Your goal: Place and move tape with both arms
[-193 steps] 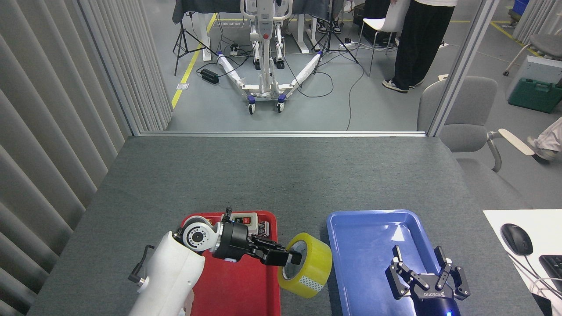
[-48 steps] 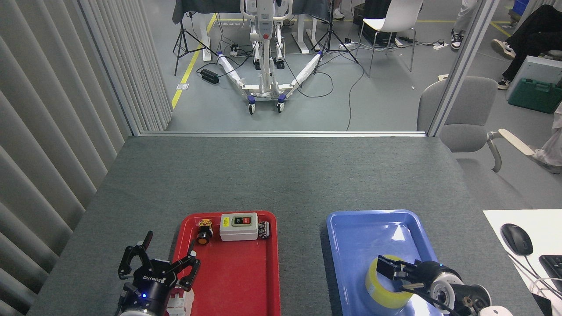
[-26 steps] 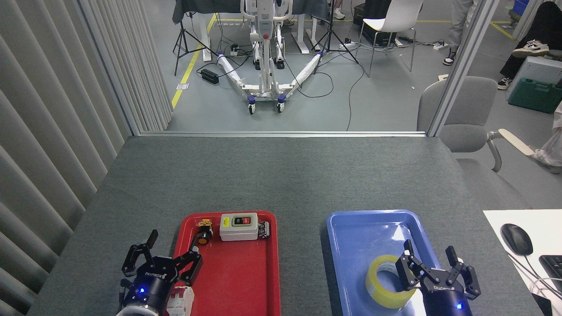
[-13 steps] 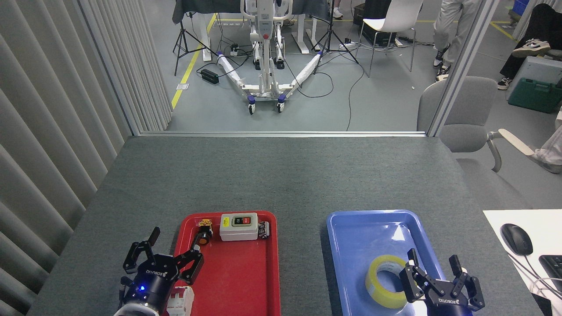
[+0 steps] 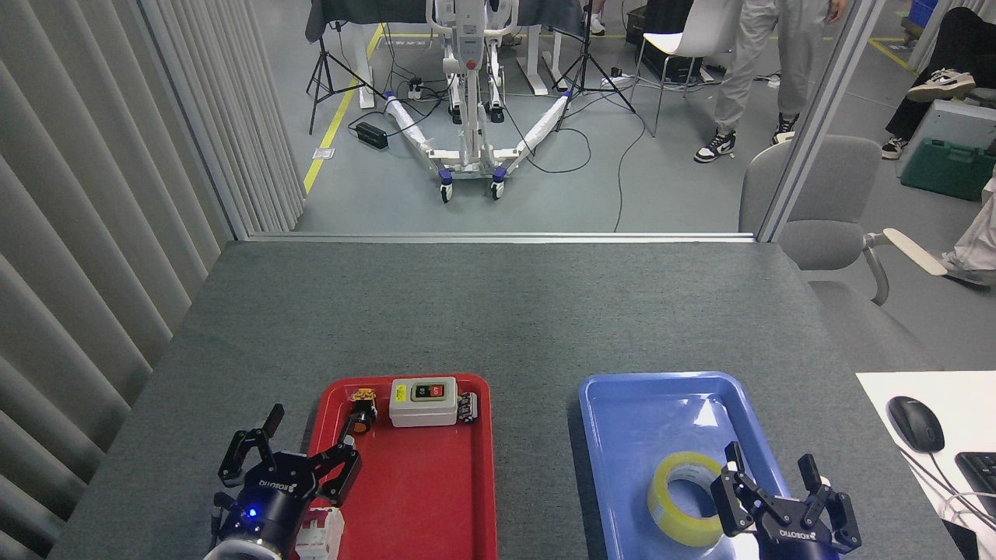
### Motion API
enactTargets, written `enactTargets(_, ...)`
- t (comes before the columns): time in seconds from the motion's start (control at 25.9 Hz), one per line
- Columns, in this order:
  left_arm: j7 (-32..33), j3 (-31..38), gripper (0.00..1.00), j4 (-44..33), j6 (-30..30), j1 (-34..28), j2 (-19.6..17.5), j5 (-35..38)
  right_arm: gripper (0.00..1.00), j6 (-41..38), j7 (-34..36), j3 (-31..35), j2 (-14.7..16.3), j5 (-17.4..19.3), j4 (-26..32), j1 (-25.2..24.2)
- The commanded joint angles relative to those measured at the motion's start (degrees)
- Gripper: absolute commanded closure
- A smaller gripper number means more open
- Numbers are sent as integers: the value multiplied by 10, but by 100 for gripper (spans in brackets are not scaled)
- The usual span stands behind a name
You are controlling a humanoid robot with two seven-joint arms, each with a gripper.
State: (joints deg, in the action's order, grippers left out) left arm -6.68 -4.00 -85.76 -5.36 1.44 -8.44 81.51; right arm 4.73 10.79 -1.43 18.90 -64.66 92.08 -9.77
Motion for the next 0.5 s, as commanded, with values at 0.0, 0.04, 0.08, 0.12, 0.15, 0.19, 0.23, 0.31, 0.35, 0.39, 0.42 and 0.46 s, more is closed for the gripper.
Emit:
enactTargets(0.0, 0, 0, 0, 2, 0, -1, 0, 0, 1, 0, 0, 0, 6, 1, -1, 1)
enactTargets(0.04, 0, 0, 0, 2, 0, -1, 0, 0, 1, 1, 0, 0, 7, 2, -1, 2)
enactTargets(0.08, 0, 0, 0, 1, 0, -1, 0, 0, 1, 2, 0, -1, 9, 2, -1, 2)
enactTargets(0.12, 0, 0, 0, -1, 0, -1, 0, 0, 1, 2, 0, -1, 9, 3, -1, 3)
enactTargets(0.15, 0, 0, 0, -3, 0, -1, 0, 0, 1, 3, 0, -2, 10, 3, -1, 3)
enactTargets(0.19, 0, 0, 0, -3, 0, -1, 0, 0, 1, 3, 0, -2, 11, 3, -1, 4)
enactTargets(0.23, 0, 0, 0, -3, -1, -2, -1, 0, 1, 3, -1, -3, 13, 4, -1, 4)
enactTargets(0.31, 0, 0, 0, -3, -6, -5, -2, -4, 1, 3, -2, -5, 21, 4, -2, 5)
enactTargets(0.35, 0, 2, 0, -4, -10, -5, -2, -5, 1, 3, -2, -6, 21, 4, -2, 5)
enactTargets(0.39, 0, 3, 0, -5, -14, -5, -3, -6, 1, 3, -2, -6, 21, 5, -2, 5)
enactTargets(0.42, 0, 4, 0, -6, -18, -5, -4, -5, 1, 3, -2, -6, 21, 5, -2, 5)
enactTargets(0.46, 0, 4, 0, -11, -18, -5, -4, -6, 1, 3, -1, -6, 22, 5, -1, 5)
